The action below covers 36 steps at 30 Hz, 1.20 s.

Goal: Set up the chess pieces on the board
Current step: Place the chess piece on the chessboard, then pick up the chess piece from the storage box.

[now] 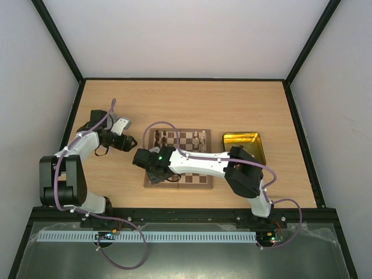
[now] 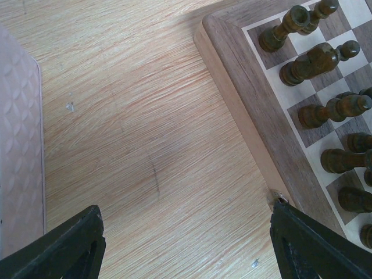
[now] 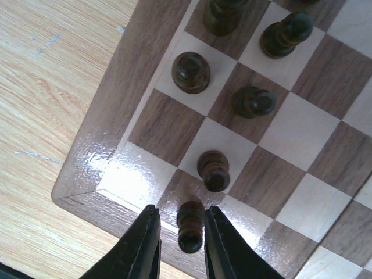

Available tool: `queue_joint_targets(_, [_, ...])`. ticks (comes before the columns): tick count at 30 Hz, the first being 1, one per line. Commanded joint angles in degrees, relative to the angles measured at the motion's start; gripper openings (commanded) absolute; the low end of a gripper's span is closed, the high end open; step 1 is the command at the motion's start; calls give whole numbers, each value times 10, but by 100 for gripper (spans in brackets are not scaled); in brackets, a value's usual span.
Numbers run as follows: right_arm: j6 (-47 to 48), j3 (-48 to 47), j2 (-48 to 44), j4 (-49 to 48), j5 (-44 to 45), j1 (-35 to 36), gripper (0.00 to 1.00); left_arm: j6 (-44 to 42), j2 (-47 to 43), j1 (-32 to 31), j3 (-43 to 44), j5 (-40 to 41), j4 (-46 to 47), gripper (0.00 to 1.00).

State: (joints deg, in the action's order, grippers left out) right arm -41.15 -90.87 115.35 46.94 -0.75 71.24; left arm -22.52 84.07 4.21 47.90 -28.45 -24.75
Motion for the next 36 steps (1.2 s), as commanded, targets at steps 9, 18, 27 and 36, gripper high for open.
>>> queue_joint_targets(9, [-18, 118, -222, 36, 102, -158, 36, 0, -8, 2, 1, 5, -3, 78])
queue_joint_targets(18, [32, 240, -305, -8, 64, -391, 36, 0, -4, 2, -3, 7, 0, 78])
queue_joint_targets(27, [45, 296, -306, -52, -2, -537, 35, -2, 0, 2, -7, 5, 3, 78])
queue_joint_targets(36, [62, 328, -290, -71, 2, -560, 35, -4, 12, 2, -4, -3, 4, 78])
